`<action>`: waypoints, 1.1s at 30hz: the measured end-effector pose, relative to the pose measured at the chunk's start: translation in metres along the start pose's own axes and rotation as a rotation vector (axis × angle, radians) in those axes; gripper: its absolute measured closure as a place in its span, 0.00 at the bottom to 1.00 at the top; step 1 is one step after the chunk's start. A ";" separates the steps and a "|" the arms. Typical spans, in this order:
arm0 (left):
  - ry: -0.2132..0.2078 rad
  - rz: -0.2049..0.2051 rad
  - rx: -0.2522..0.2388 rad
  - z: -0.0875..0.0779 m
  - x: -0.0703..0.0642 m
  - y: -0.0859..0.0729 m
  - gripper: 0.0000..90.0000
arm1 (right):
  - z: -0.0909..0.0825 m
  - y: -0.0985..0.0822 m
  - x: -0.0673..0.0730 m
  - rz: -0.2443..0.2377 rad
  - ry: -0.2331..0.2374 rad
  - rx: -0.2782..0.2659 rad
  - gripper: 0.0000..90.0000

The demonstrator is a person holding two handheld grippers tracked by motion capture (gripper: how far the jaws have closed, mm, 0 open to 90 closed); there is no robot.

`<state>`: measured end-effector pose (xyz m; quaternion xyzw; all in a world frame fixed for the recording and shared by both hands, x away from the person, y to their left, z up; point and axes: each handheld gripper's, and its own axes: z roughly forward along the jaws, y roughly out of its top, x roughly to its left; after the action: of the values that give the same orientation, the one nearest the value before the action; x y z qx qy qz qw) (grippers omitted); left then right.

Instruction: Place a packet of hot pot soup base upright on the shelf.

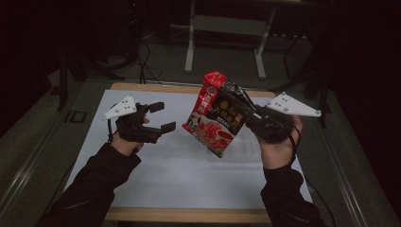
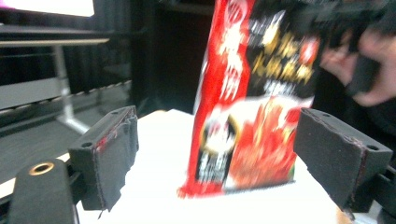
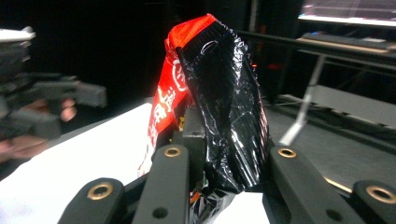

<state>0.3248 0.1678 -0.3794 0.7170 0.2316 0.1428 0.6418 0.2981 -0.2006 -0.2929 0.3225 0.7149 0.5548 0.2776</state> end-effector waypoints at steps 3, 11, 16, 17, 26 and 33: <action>0.016 0.006 0.032 -0.002 -0.001 -0.009 0.14 | -0.002 0.003 -0.002 -0.009 -0.058 -0.002 0.86; 0.099 0.020 0.127 -0.012 -0.006 -0.039 0.01 | -0.001 0.001 -0.012 0.029 -0.210 0.011 0.85; 0.140 0.029 0.149 -0.018 -0.008 -0.062 0.01 | 0.003 -0.007 -0.018 0.050 -0.269 0.023 0.85; 0.135 0.018 0.154 -0.019 -0.009 -0.066 0.01 | 0.004 -0.009 -0.018 0.046 -0.283 0.029 0.85; 0.170 0.016 0.176 -0.027 -0.012 -0.097 0.01 | 0.018 -0.025 -0.024 0.062 -0.327 0.079 0.85; 0.193 -0.011 0.207 -0.032 -0.006 -0.116 0.01 | 0.034 -0.040 -0.026 0.098 -0.320 0.105 0.85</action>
<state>0.2866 0.2002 -0.4890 0.7609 0.3095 0.1832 0.5400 0.3343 -0.2070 -0.3383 0.4552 0.6730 0.4712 0.3432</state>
